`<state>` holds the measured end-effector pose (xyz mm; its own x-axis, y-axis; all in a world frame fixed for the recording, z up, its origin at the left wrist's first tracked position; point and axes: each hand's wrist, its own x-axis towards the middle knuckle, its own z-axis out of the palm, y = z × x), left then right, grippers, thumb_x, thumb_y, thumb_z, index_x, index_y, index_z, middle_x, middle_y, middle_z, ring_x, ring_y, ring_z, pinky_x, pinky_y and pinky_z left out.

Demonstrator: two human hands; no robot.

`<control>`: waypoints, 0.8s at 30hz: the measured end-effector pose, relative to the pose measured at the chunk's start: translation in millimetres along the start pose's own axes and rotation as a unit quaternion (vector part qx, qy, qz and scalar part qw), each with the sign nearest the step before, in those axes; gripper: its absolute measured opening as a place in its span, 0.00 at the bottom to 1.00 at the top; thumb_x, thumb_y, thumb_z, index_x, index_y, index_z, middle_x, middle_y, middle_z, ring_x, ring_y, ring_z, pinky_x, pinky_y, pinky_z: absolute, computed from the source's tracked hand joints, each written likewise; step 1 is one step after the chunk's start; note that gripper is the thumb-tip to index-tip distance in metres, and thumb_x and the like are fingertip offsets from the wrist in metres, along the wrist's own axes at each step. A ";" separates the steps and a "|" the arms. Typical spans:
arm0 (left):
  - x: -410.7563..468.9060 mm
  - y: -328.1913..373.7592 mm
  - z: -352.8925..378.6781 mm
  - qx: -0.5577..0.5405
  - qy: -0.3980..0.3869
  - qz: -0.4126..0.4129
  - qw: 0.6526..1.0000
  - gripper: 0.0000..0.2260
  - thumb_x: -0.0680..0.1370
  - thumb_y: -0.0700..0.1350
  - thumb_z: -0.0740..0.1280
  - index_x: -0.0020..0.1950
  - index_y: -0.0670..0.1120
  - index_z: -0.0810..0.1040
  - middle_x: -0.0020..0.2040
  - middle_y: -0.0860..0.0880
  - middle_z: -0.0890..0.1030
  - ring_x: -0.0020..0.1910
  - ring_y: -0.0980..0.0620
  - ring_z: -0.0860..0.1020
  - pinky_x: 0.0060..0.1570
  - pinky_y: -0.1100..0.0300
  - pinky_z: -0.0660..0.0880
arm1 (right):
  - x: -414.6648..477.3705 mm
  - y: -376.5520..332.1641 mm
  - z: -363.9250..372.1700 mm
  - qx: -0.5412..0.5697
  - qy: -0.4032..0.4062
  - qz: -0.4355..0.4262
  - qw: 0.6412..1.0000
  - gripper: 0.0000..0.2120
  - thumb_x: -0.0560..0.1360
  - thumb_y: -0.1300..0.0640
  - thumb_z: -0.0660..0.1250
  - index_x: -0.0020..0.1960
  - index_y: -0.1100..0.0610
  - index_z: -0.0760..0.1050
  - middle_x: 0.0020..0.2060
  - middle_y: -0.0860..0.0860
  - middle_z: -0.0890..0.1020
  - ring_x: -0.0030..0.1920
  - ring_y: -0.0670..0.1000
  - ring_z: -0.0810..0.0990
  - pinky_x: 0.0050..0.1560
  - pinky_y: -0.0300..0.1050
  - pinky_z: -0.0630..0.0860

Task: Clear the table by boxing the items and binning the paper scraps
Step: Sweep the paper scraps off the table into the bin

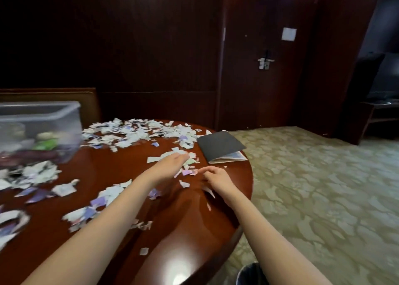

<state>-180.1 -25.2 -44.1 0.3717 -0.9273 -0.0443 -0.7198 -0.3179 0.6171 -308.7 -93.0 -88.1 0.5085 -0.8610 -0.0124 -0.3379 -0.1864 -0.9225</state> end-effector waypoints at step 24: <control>-95.0 -139.5 -53.2 0.094 -0.052 -0.126 0.986 0.27 0.80 0.60 0.47 0.77 0.55 0.44 0.78 0.51 0.47 0.77 0.49 0.45 0.72 0.45 0.41 | -25.7 -38.8 131.7 -0.286 -0.291 -0.284 0.868 0.52 0.66 0.36 0.71 0.77 0.48 0.42 0.77 0.48 0.48 0.77 0.49 0.45 0.76 0.51 0.48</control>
<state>-83.8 117.7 -84.2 0.4980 -0.8260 -0.2641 -0.7113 -0.5633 0.4204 -204.4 -1.4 -102.8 0.9794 -0.1991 0.0348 -0.1548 -0.8498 -0.5038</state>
